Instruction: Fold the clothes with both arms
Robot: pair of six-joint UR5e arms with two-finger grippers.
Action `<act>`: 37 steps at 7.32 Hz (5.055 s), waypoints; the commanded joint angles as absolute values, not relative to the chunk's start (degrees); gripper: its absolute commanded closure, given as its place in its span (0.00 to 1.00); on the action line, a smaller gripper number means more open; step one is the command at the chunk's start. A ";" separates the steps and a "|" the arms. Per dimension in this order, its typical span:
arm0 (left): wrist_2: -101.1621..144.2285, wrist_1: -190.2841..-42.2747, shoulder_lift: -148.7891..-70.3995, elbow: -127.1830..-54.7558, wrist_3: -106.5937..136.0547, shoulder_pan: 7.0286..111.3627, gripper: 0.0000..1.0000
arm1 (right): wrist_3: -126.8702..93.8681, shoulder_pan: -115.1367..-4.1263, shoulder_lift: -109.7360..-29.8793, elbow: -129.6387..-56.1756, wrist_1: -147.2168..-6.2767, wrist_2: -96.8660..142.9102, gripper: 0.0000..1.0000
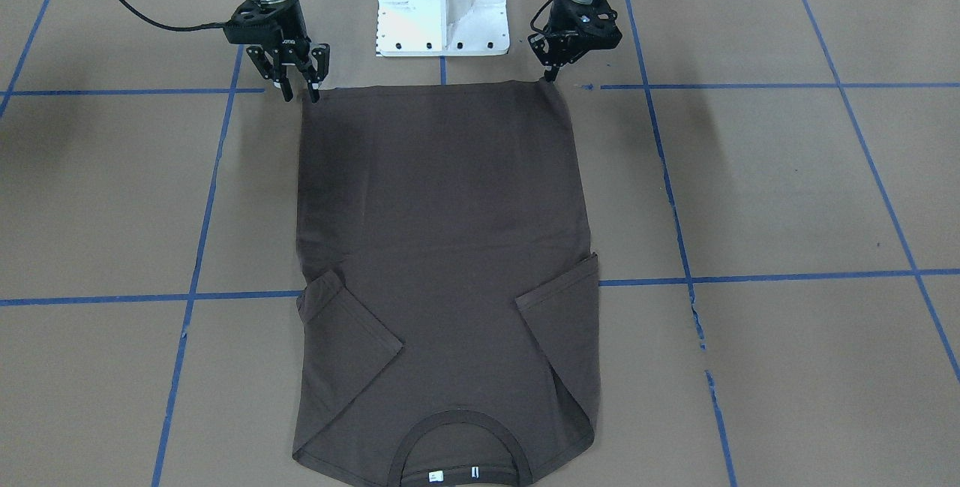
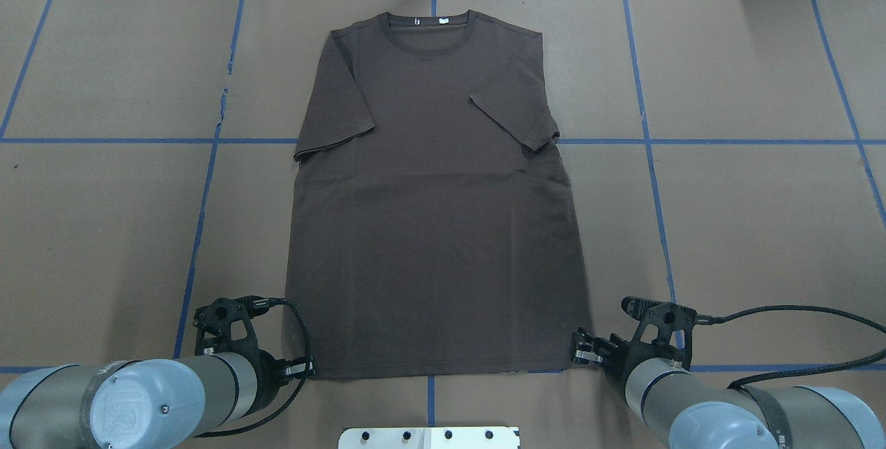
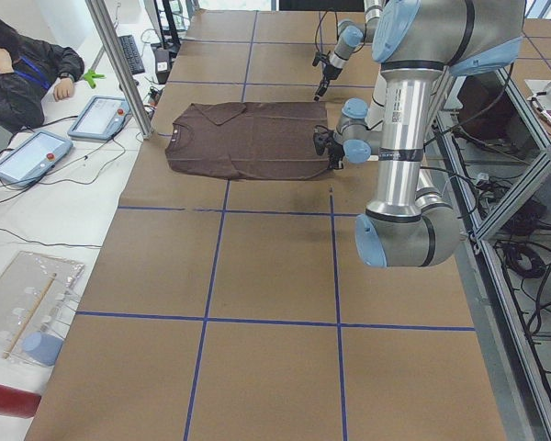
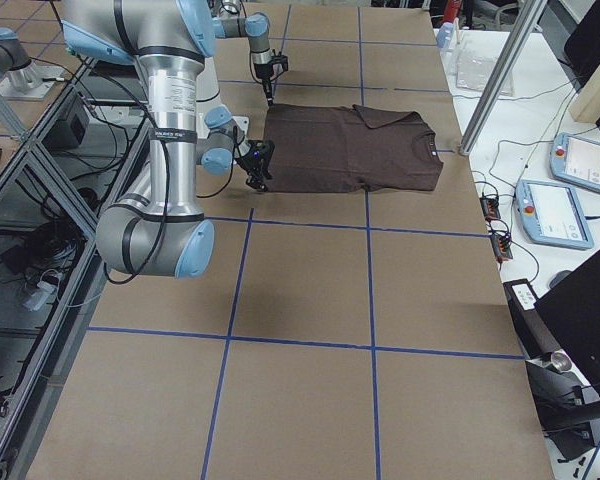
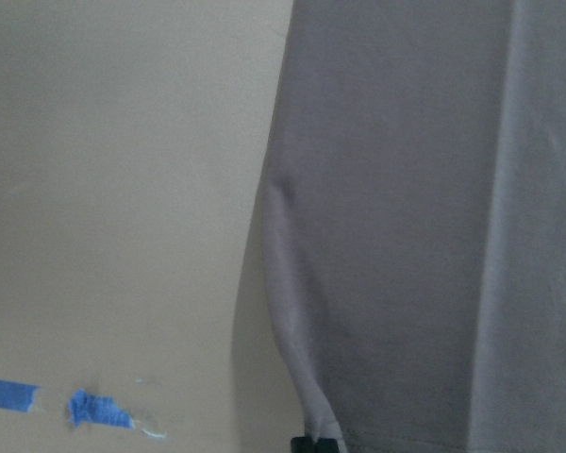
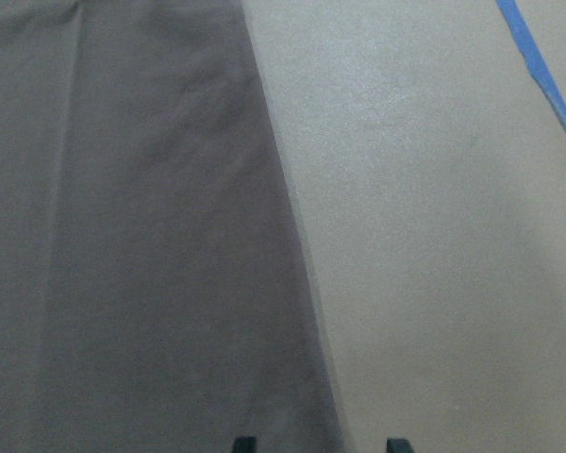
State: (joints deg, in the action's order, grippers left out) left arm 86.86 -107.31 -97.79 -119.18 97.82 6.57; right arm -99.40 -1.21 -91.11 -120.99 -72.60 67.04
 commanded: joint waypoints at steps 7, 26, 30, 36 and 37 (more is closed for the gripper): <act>86.84 -107.49 -97.73 -119.53 98.61 6.50 1.00 | -99.40 0.09 -89.83 -119.09 -72.60 65.39 0.51; 86.84 -107.49 -98.00 -119.53 98.61 6.42 1.00 | -99.14 2.20 -89.91 -119.97 -78.31 64.69 0.48; 86.92 -107.49 -98.00 -119.53 98.61 6.50 1.00 | -99.23 2.20 -89.04 -119.97 -78.31 64.60 1.00; 88.76 -105.75 -97.74 -126.07 98.00 6.94 1.00 | -98.96 1.50 -90.51 -126.43 -80.14 65.12 1.00; 91.47 -99.82 -98.08 -131.69 98.00 6.94 1.00 | -98.96 1.67 -90.61 -132.65 -86.51 66.35 1.00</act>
State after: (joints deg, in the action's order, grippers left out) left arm 88.87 -104.91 -97.96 -125.55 98.19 6.80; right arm -99.00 1.63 -90.05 -126.07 -80.95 65.24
